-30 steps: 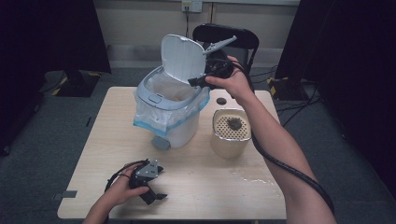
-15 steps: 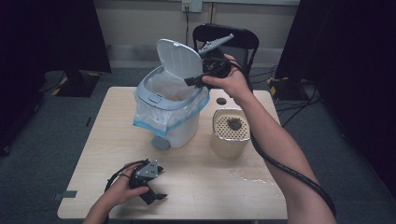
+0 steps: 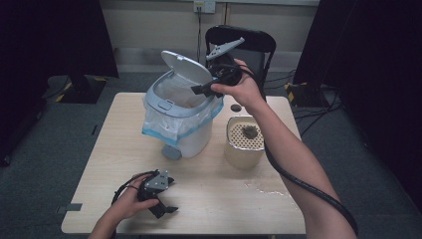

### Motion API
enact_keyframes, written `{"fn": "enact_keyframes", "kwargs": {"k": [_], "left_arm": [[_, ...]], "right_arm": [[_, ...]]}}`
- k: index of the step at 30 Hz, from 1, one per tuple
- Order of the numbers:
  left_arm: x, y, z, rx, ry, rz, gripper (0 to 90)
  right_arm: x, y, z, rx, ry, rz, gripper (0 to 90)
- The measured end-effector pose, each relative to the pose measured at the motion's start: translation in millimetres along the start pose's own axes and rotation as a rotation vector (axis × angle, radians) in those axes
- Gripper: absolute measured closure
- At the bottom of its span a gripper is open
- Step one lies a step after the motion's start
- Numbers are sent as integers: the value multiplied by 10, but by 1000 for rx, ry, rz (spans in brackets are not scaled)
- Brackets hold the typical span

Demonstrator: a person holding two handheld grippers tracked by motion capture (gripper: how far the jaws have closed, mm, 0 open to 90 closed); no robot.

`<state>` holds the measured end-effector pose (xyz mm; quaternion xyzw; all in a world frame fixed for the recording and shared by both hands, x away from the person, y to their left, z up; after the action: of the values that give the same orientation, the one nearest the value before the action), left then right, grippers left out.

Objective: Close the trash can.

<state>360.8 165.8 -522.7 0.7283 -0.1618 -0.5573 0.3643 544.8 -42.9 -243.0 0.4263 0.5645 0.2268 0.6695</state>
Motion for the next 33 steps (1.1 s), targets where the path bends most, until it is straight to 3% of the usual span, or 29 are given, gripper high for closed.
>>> {"fn": "enact_keyframes", "kwargs": {"k": [17,23,33], "left_arm": [[2,0,0,0,0,4,0],[1,0,-1,1,1,3,0],[3,0,1,-1,0,5,0]], "right_arm": [[181,52,-221,-1,76,28,145],[259,34,-292,5,112,11,146],[347,33,-368,-8,118,-1,189]]}}
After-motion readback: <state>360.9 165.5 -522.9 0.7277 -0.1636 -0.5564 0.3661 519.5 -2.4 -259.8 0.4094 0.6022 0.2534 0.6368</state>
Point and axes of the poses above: each handheld gripper's, and its own axes: x roughly forward along the jaws, y roughly out of its top, z roughly to its right, the point moved 3 cm from there along x, roughly forward along the jaws, and after that the axes turned 10 degrees about y, right-handed, at the moved point
